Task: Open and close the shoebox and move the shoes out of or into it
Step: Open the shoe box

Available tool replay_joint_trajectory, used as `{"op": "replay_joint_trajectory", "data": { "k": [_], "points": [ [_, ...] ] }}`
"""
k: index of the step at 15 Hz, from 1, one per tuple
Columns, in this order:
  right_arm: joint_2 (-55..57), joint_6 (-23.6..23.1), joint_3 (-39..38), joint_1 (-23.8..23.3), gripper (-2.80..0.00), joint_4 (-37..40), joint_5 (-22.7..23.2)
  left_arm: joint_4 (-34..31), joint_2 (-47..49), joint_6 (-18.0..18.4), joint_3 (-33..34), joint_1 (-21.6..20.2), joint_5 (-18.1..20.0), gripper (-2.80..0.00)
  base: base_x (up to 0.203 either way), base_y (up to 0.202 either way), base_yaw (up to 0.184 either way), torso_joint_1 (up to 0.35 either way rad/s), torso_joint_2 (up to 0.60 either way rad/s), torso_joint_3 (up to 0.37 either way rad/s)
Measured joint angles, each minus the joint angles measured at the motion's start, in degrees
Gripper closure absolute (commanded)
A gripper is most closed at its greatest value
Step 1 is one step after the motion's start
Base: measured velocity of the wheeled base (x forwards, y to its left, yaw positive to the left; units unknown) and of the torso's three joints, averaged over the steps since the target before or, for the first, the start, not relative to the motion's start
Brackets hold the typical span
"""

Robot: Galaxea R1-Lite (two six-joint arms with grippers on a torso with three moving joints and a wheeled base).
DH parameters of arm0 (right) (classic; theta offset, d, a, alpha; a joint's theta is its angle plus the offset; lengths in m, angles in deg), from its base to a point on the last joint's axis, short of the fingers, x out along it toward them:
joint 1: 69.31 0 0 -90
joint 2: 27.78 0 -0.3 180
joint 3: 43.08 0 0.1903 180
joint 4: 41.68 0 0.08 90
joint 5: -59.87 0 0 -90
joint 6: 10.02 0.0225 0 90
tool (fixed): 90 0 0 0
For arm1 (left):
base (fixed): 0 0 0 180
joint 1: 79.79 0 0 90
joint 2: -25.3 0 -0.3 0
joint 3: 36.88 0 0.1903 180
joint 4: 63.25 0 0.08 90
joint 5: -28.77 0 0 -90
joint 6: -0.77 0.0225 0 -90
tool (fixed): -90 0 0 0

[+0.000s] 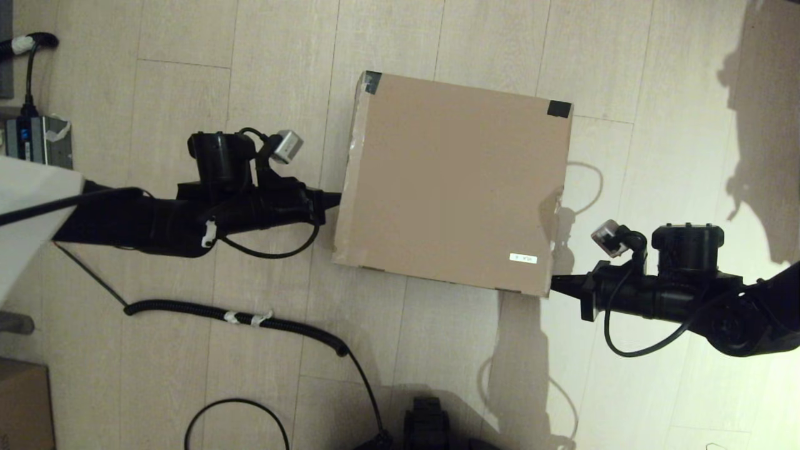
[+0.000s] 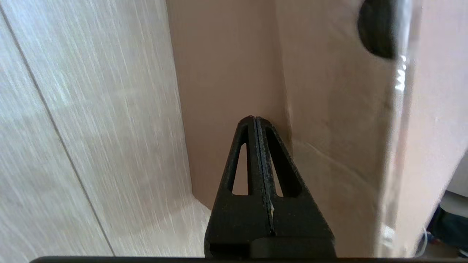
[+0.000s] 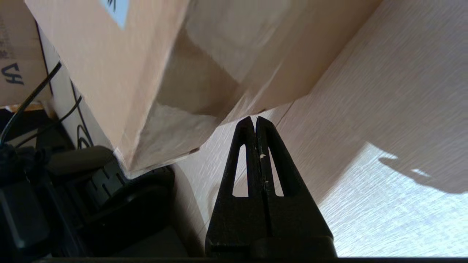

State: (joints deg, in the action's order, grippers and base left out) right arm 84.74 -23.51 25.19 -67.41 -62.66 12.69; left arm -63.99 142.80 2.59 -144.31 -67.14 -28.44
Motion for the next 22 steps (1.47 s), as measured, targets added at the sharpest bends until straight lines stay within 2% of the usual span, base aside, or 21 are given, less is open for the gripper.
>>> {"op": "replay_joint_trajectory", "data": {
  "k": [3,5,9,15,22],
  "points": [
    [-0.4,1.8,0.3,0.1,0.0,-0.7,-0.9,0.0,-2.4,-0.1,4.2,0.0,0.0,0.0,0.0,0.0,0.0,0.0,0.0,0.0],
    [-0.8,5.2,0.6,0.3,0.0,-3.1,-1.1,0.0,-3.8,-0.4,5.7,0.4,0.0,0.0,0.0,0.0,0.0,0.0,0.0,0.0],
    [-1.3,9.1,3.3,1.6,0.0,-4.2,-4.3,0.1,-5.4,-3.5,5.9,2.2,-0.1,0.0,0.0,0.0,0.0,0.0,0.0,0.0],
    [-4.5,10.7,4.9,1.7,0.0,-3.6,-5.1,0.0,-8.0,-4.0,5.8,2.8,-0.1,0.0,0.0,0.0,0.0,0.0,0.0,0.0],
    [-12.5,10.7,5.9,0.6,0.0,1.0,-5.3,0.0,-12.5,-5.1,6.0,4.5,-0.3,0.0,0.0,0.0,0.0,0.0,0.0,0.0]
  ]
}}
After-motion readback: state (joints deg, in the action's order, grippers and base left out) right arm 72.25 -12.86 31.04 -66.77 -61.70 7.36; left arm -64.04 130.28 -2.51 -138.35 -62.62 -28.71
